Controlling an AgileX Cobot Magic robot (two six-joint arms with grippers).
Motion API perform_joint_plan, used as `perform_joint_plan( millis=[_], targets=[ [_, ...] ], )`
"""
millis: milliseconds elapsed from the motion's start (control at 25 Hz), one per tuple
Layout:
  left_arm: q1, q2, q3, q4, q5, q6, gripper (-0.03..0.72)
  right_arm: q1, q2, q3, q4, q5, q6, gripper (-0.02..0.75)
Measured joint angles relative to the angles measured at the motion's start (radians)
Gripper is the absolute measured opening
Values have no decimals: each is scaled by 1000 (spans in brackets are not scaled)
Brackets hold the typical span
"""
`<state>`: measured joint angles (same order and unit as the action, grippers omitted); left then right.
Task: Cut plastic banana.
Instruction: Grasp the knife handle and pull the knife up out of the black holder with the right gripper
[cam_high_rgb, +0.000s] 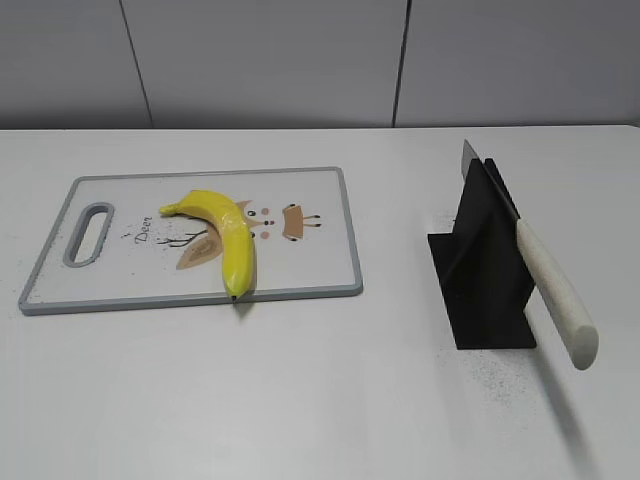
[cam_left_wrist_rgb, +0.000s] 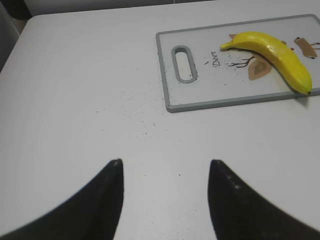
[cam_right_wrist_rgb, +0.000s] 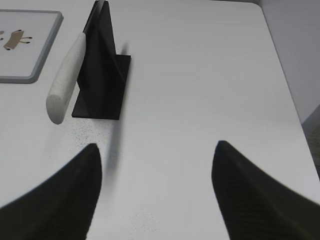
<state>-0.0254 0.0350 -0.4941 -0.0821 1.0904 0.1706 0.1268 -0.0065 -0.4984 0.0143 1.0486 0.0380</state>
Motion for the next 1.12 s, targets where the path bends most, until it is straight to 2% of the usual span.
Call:
perform_joint_plan(
  millis=[1120],
  targets=[
    [0,0,0,0,0,0,502,0,0,0,0,0,0,547]
  ],
)
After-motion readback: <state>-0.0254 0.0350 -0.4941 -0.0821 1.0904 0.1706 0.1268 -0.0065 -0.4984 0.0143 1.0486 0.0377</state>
